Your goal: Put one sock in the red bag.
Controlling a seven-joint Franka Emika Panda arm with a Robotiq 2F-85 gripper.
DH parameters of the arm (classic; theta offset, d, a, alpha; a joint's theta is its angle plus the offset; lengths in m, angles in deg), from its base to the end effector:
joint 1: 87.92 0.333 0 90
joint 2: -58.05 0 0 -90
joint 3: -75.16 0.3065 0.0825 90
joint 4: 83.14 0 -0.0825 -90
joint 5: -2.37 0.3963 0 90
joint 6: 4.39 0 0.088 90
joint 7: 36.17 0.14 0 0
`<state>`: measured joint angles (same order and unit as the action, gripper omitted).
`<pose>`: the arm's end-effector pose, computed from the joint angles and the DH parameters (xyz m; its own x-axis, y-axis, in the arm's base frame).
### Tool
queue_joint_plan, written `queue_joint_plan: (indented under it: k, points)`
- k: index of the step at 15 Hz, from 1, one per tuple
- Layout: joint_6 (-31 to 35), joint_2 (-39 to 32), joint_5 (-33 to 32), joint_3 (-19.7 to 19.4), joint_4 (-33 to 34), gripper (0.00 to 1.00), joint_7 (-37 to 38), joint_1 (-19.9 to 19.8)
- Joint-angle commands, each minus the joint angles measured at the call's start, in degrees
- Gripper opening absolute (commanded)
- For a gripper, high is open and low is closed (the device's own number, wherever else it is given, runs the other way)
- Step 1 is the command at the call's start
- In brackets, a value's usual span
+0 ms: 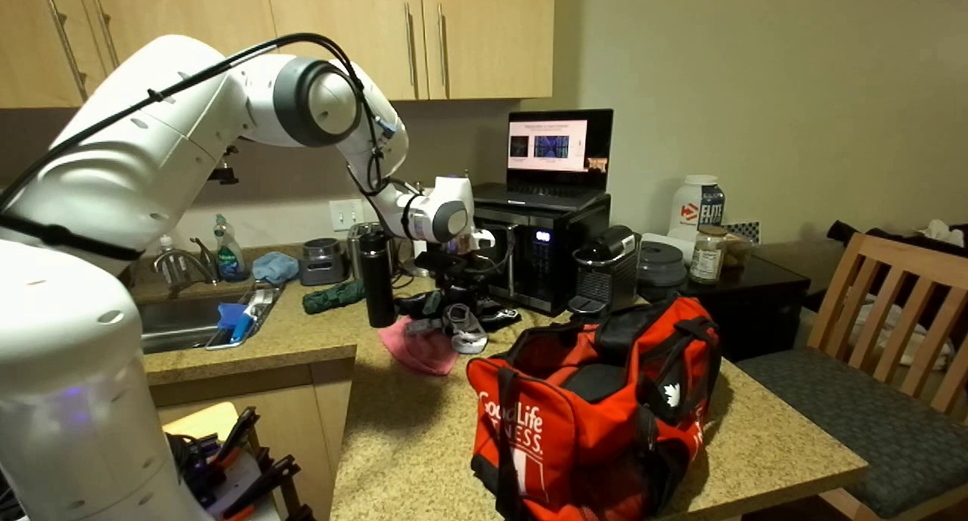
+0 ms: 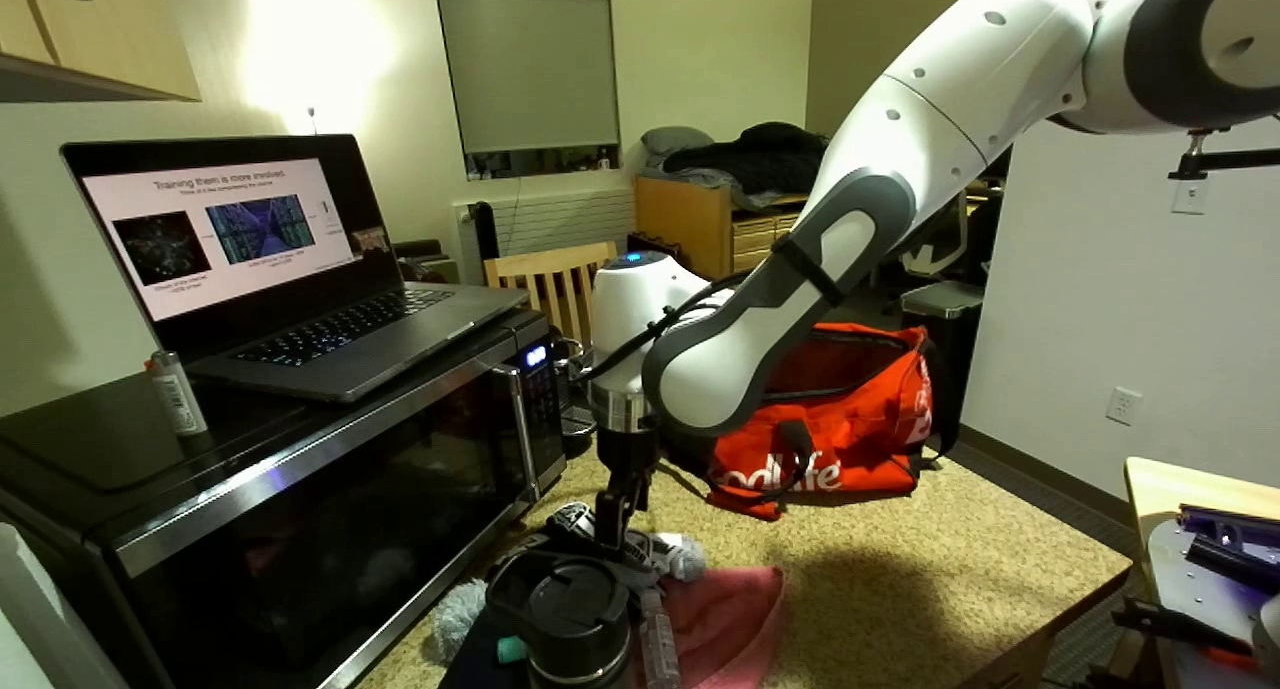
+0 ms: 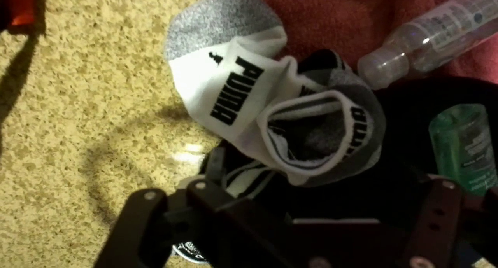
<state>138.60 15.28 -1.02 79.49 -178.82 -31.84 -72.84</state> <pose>0.6545 0.2261 0.1287 0.9562 0.2813 0.0808 0.2836 -0.9588 -0.0181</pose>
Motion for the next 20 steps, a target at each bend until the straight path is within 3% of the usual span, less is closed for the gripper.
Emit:
queue_joint_plan:
  k: [1,11,15,20]
  points:
    - [0.84,-0.79,1.13,1.07,0.91,0.72,0.35,-0.88]
    - [1.16,-0.08,1.88,1.74,-0.08,0.07,-0.16,-1.63]
    - [-0.94,1.38,1.94,1.65,-1.21,0.02,-0.18,-1.98]
    - [-6.58,6.46,2.17,1.46,-4.24,0.06,-0.33,-3.37]
